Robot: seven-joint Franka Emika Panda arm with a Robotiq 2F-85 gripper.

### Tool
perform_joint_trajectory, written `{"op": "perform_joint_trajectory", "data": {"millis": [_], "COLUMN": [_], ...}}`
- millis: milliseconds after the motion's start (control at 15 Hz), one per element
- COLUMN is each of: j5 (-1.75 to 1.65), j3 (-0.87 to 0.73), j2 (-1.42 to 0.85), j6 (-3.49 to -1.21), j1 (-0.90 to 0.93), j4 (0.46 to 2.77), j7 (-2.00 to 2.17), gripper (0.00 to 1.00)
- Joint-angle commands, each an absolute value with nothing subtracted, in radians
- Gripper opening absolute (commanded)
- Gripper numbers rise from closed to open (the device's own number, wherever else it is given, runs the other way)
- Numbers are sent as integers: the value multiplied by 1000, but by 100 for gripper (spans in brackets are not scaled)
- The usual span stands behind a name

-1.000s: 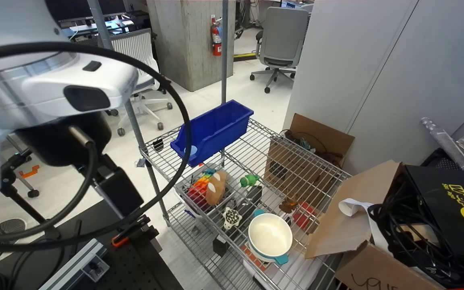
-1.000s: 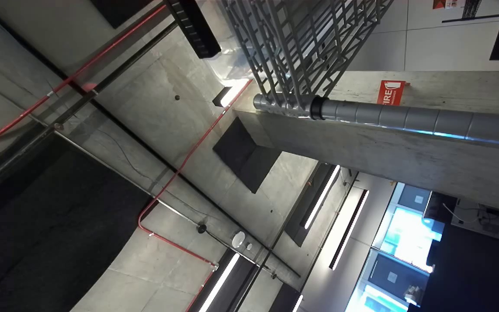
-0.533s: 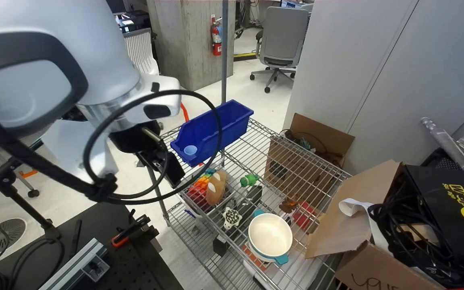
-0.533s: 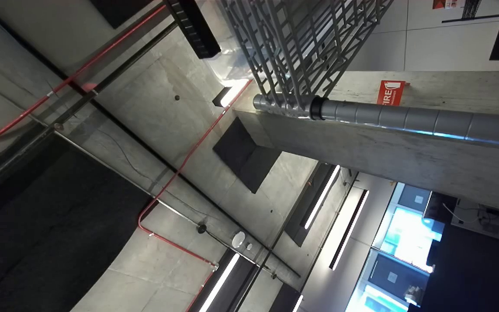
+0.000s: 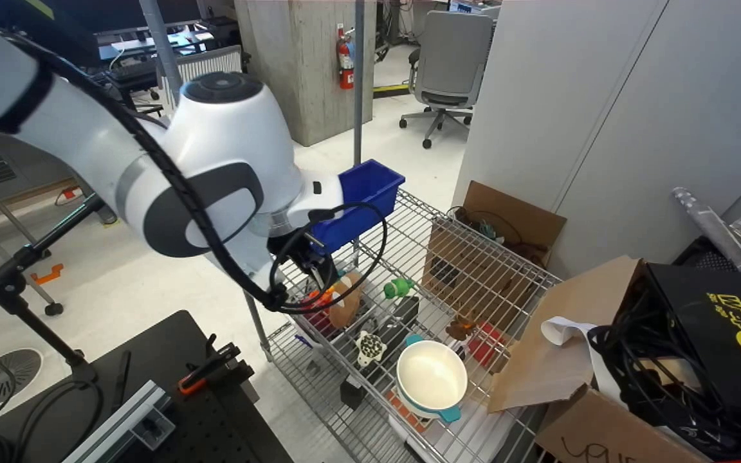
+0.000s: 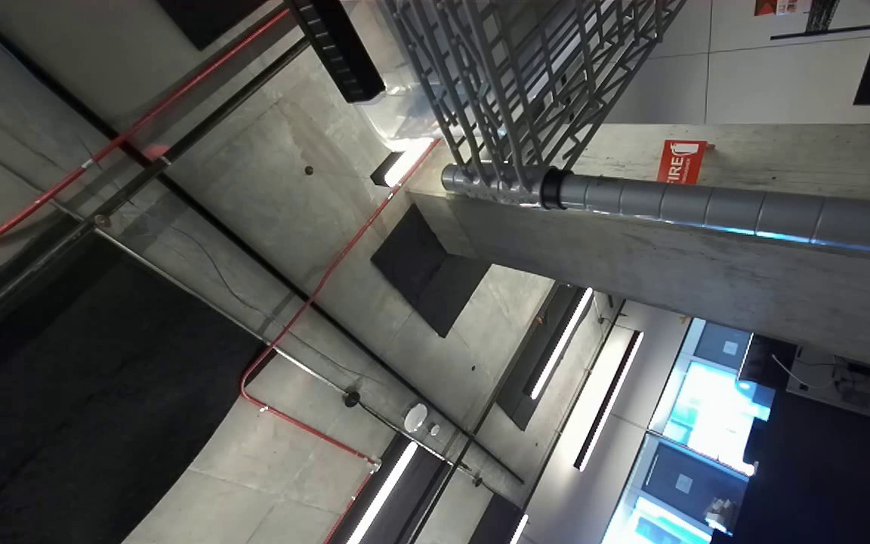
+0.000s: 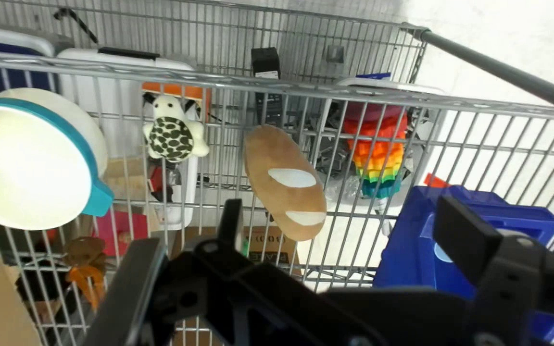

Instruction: Move the toy bread forward

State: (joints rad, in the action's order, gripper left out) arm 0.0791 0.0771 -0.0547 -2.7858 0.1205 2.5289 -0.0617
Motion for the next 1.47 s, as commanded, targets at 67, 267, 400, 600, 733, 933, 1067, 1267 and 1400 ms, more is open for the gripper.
{"op": "perform_joint_trajectory", "data": {"millis": [67,267,400,600,733,933,1067,1267,1400], "j5": [253,176,132,55,21,13,19,41,61], "j3": [143,133,115,66,42,44,58,104,142], "j2": [-346,-502,-585,-693,-754,-824,-846,-836,-803], "j6": [-2803,-2834,-2846,-2833,-2825,-2801,-2798,-2791,-2767], "j1": [65,59,65,90,104,102,96,52,3], "j4": [2268,2143,2073,1981,1932,1874,1849,1845,1860], "j7": [-188,-163,-146,-108,-79,-63,-65,-93,-116], "gripper": [100,100,100,100,100,66,51,27,14]}}
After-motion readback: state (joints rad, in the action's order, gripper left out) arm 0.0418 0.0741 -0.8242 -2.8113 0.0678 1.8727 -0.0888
